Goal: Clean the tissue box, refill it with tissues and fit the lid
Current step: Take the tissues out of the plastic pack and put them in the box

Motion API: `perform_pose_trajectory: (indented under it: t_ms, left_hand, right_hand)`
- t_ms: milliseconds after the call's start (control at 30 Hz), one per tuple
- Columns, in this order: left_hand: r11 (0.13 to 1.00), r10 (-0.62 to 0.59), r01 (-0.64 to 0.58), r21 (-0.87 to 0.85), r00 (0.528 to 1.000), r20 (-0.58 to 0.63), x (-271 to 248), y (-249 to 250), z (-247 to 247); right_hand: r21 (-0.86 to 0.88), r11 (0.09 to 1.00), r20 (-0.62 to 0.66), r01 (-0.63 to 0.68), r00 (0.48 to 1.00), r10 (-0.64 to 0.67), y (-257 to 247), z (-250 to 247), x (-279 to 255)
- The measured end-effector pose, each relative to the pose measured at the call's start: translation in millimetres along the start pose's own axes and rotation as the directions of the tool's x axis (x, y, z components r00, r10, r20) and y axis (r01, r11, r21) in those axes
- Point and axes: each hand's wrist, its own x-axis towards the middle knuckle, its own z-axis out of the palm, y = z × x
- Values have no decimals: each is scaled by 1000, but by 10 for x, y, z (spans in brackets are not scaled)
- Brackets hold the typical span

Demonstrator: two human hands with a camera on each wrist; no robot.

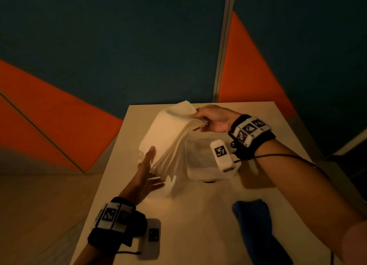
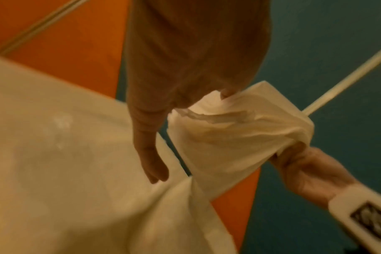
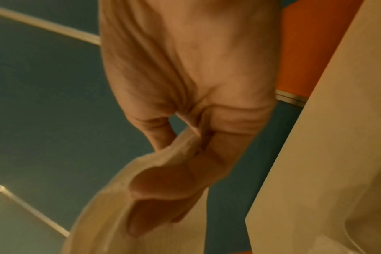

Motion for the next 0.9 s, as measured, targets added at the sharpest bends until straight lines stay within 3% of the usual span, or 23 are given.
perform_pose_trajectory:
  t_ms: [100,167,300,433,500,567,600,733,900]
  left_hand:
    - [969,-51,109,-220,966,254,22,104,201]
    - [943,-9,106,-314,956,294,45,196,326]
    - [966,102,-70,-247,988,118,201,343,482]
    - [973,222,-219,71,974,-50,430,407,582]
    - [885,276,-214,413,956,-97,533,393,650]
    - [664,333,-152,732,937,-108,586,348,755]
    - [577,361,-147,803,928,-89,597,319,815]
    - [464,418,-219,859,909,6,655,186,1008]
    - [298,491,-309,903,861,133,627,112,1135]
  right_hand:
    - [143,988,-58,54,997,-46,76,-177,-168]
    - [196,977,-100,88,993,-70,141,-283,-266]
    - [49,997,-249,51,968,-38,343,-510,-446]
    - [-173,977,-397,-127,917,48,691,-659,-477]
    - [-284,930,-477,-232,876,73,876,-699,-420]
    - [-433,829,-538,-355,839,78,1014,-720,-370]
    - [-490,775,-560,-398,825,70,1046,-709,-366]
    - [-549,714,-593,-436,805,36,1109,-649,-302]
    - [-624,677,-574,-390,817,-58,1090,-584,-222]
